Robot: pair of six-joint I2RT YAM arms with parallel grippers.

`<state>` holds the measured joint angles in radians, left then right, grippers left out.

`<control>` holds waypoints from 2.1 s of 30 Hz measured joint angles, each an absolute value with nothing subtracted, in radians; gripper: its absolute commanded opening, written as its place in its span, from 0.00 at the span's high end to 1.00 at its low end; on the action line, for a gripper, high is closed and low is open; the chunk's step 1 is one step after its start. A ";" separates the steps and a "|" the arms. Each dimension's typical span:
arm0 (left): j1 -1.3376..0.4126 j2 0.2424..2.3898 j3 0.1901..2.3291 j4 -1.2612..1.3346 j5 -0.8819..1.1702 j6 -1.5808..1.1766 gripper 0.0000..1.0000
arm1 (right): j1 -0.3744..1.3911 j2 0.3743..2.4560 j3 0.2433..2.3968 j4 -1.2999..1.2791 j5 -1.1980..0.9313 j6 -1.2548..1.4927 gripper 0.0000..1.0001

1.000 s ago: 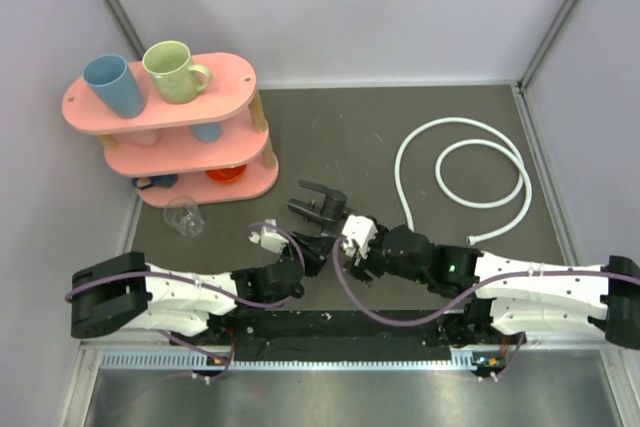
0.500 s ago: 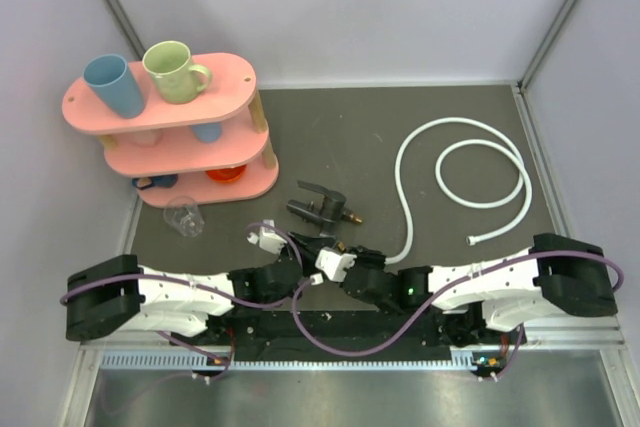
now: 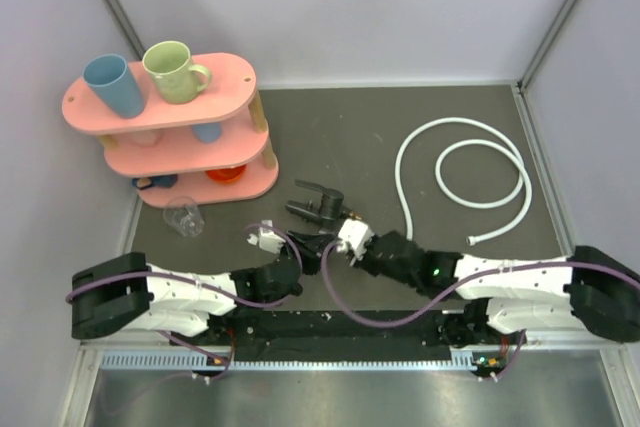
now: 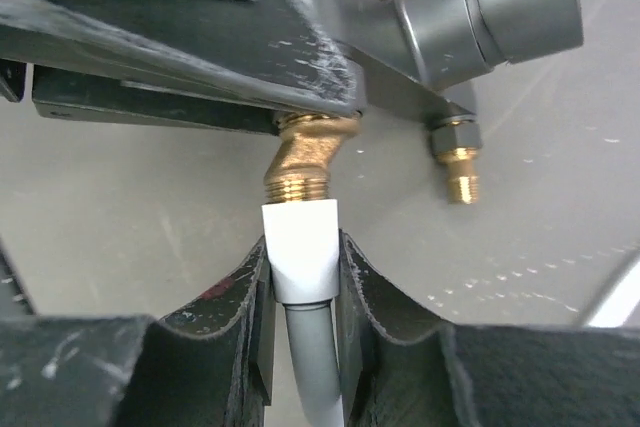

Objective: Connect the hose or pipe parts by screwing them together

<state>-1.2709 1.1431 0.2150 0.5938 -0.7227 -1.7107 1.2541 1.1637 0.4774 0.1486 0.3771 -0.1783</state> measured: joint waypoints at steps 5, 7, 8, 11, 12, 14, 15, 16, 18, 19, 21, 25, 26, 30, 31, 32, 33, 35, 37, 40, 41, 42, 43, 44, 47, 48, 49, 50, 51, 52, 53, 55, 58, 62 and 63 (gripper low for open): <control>-1.267 1.199 0.215 0.691 -0.703 -1.687 1.00 | 0.978 1.058 0.372 0.252 -0.133 -0.038 1.00; -1.267 1.226 0.215 0.726 -0.698 -1.679 1.00 | 0.908 1.065 0.368 0.257 -0.265 0.010 1.00; -1.267 1.239 0.215 0.743 -0.698 -1.676 1.00 | 0.873 1.077 0.368 0.262 -0.336 0.038 1.00; -1.268 1.269 0.215 0.772 -0.694 -1.666 1.00 | 0.812 1.120 0.369 0.277 -0.467 0.103 1.00; -1.269 1.278 0.215 0.776 -0.692 -1.662 1.00 | 0.797 1.139 0.371 0.280 -0.504 0.126 1.00; -1.270 1.288 0.215 0.780 -0.693 -1.655 1.00 | 0.782 1.165 0.381 0.275 -0.542 0.156 0.88; -1.270 1.290 0.215 0.781 -0.694 -1.654 1.00 | 0.780 1.171 0.384 0.273 -0.546 0.166 0.82; -1.270 1.290 0.215 0.781 -0.694 -1.650 1.00 | 0.780 1.171 0.389 0.261 -0.545 0.170 0.73; -1.270 1.290 0.215 0.781 -0.696 -1.650 1.00 | 0.780 1.169 0.398 0.239 -0.538 0.171 0.58; -1.270 1.290 0.215 0.781 -0.696 -1.650 1.00 | 0.780 1.162 0.400 0.230 -0.529 0.175 0.55; -1.273 1.287 0.215 0.772 -0.689 -1.649 1.00 | 0.781 1.139 0.400 0.213 -0.500 0.170 0.41; -1.279 1.273 0.215 0.749 -0.685 -1.647 1.00 | 0.797 1.042 0.400 0.155 -0.407 0.139 0.27; -1.279 1.270 0.215 0.746 -0.686 -1.646 1.00 | 0.811 1.016 0.400 0.142 -0.373 0.125 0.25; -1.279 1.261 0.228 0.715 -0.685 -1.645 1.00 | 0.926 0.952 0.406 0.078 -0.212 0.046 0.20; -1.279 1.259 0.233 0.706 -0.686 -1.643 1.00 | 0.958 0.949 0.412 0.057 -0.173 0.028 0.20; -1.279 1.259 0.236 0.701 -0.685 -1.642 1.00 | 0.997 0.948 0.422 0.037 -0.117 0.007 0.19; -1.279 1.258 0.239 0.694 -0.684 -1.642 1.00 | 1.037 0.950 0.434 0.014 -0.053 -0.012 0.20; -1.279 1.253 0.248 0.672 -0.681 -1.642 1.00 | 1.122 0.961 0.456 -0.014 0.073 -0.051 0.21; -1.279 1.244 0.254 0.654 -0.677 -1.643 1.00 | 1.200 0.991 0.479 -0.025 0.189 -0.086 0.25; -1.279 1.226 0.260 0.622 -0.669 -1.644 1.00 | 1.299 1.075 0.521 -0.033 0.381 -0.126 0.36; -1.279 1.220 0.260 0.614 -0.669 -1.644 1.00 | 1.324 1.109 0.533 -0.035 0.441 -0.141 0.39; -1.279 1.214 0.260 0.607 -0.669 -1.644 1.00 | 1.346 1.142 0.546 -0.036 0.498 -0.156 0.41; -1.279 1.208 0.260 0.601 -0.668 -1.645 1.00 | 1.364 1.174 0.556 -0.035 0.551 -0.167 0.46; -1.279 1.204 0.260 0.596 -0.668 -1.646 1.00 | 1.380 1.201 0.562 -0.034 0.601 -0.177 0.47; -1.279 1.195 0.260 0.582 -0.665 -1.650 1.00 | 1.414 1.261 0.577 -0.030 0.709 -0.210 0.56; -1.279 1.192 0.260 0.578 -0.665 -1.651 1.00 | 1.423 1.275 0.578 -0.019 0.736 -0.216 0.61; -1.279 1.188 0.260 0.574 -0.665 -1.651 1.00 | 1.429 1.284 0.578 -0.006 0.757 -0.220 0.71; -1.279 1.186 0.260 0.575 -0.667 -1.655 1.00 | 1.435 1.289 0.578 0.006 0.767 -0.224 0.76; -1.278 1.184 0.260 0.577 -0.673 -1.662 1.00 | 1.441 1.293 0.578 0.017 0.772 -0.227 0.81; -1.277 1.181 0.260 0.582 -0.675 -1.667 1.00 | 1.447 1.296 0.578 0.028 0.777 -0.230 0.92; -1.277 1.179 0.260 0.582 -0.680 -1.669 1.00 | 1.450 1.298 0.578 0.034 0.783 -0.234 0.99; -1.276 1.179 0.260 0.584 -0.682 -1.671 1.00 | 1.451 1.298 0.578 0.044 0.783 -0.246 1.00; -1.275 1.180 0.256 0.591 -0.685 -1.674 1.00 | 1.446 1.288 0.558 0.082 0.760 -0.259 1.00; -1.275 1.195 0.253 0.611 -0.669 -1.674 1.00 | 1.349 1.192 0.508 0.091 0.566 -0.203 1.00; -1.273 1.201 0.253 0.622 -0.669 -1.674 1.00 | 1.312 1.162 0.498 0.089 0.495 -0.182 1.00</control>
